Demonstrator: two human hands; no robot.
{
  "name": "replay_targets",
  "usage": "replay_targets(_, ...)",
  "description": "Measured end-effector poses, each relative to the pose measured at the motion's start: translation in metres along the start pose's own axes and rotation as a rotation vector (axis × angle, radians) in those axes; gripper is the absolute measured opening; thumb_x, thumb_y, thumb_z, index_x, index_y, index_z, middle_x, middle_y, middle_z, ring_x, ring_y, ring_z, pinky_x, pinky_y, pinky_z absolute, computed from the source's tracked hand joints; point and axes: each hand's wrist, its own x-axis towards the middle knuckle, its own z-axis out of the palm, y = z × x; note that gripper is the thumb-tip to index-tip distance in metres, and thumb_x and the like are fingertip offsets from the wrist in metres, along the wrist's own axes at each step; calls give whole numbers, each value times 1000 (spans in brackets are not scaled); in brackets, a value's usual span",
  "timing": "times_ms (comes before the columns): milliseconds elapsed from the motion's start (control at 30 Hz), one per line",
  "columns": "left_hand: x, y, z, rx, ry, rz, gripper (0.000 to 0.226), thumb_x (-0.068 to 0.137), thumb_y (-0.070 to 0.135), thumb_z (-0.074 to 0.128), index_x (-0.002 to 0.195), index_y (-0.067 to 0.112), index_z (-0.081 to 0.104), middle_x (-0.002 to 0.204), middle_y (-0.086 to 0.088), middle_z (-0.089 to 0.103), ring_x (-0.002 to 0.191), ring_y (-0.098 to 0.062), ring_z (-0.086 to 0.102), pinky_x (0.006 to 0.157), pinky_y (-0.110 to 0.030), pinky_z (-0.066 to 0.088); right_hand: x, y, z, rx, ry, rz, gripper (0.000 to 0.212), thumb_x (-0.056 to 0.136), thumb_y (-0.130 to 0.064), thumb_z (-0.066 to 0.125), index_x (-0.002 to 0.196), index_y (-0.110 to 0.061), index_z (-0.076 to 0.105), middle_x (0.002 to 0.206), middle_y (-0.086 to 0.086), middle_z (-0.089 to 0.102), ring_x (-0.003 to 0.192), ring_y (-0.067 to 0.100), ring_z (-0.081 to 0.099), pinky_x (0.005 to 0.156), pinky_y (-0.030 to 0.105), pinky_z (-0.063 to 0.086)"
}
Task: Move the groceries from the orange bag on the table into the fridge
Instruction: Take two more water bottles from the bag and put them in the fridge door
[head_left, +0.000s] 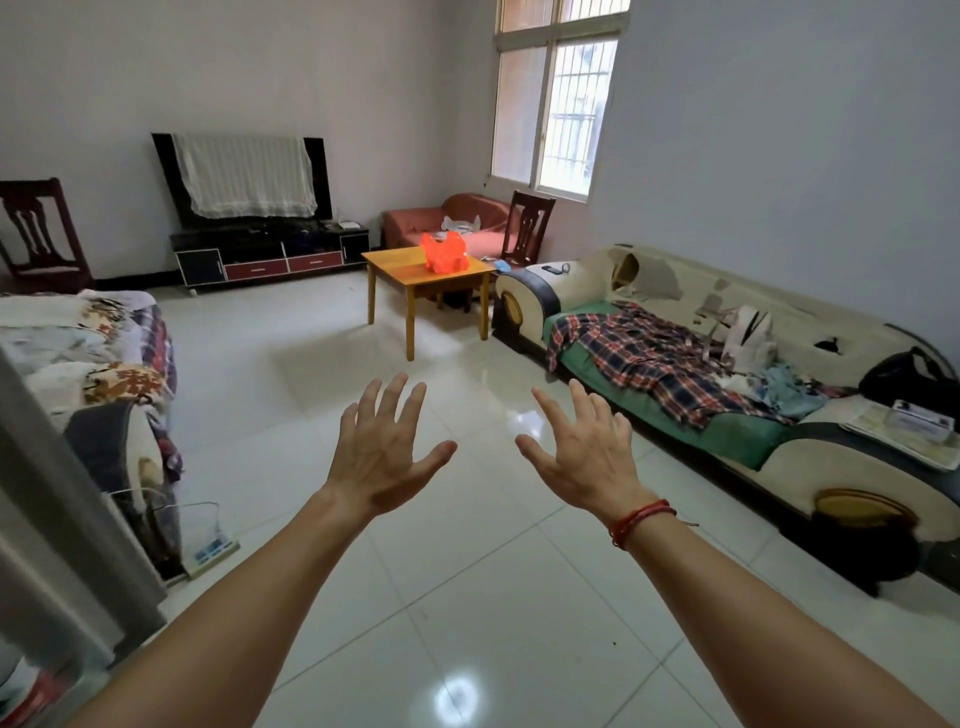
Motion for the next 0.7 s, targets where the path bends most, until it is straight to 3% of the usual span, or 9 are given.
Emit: replay_targets(700,296,-107,145,-18,-101,19,89,83,74,26,148,15,37,154,-12,35,142,-35,29,107,-50,34,329,26,103,-38,-88,24,71,98,-67,34,159,-39,15,166,15,18,149,34,23,118,55,23)
